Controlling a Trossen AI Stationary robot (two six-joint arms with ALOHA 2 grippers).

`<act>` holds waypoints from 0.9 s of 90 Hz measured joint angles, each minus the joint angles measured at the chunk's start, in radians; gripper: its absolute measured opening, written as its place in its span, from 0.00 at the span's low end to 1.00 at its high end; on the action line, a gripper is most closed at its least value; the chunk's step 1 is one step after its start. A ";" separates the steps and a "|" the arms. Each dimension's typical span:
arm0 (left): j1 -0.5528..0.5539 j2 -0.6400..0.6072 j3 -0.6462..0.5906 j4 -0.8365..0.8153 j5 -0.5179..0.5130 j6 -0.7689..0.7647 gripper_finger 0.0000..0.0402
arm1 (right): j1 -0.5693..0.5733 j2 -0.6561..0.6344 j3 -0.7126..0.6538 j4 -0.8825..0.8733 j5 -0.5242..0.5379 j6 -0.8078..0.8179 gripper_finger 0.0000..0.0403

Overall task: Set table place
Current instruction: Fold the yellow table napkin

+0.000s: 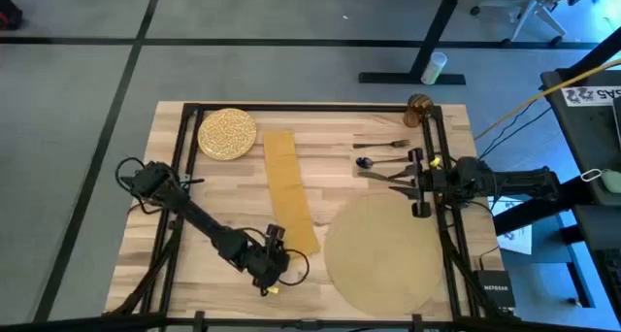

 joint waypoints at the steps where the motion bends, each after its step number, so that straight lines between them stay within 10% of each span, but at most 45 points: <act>1: 0.000 0.000 0.000 0.001 -0.006 0.001 0.42 | 0.000 0.000 0.000 0.000 0.000 0.000 0.25; 54: 0.016 0.051 -0.002 0.117 -0.087 0.053 0.40 | 0.000 0.000 0.000 0.005 0.010 0.000 0.25; 81: 0.014 0.077 0.000 0.160 -0.076 0.059 0.06 | 0.000 0.000 0.000 0.005 0.010 -0.001 0.25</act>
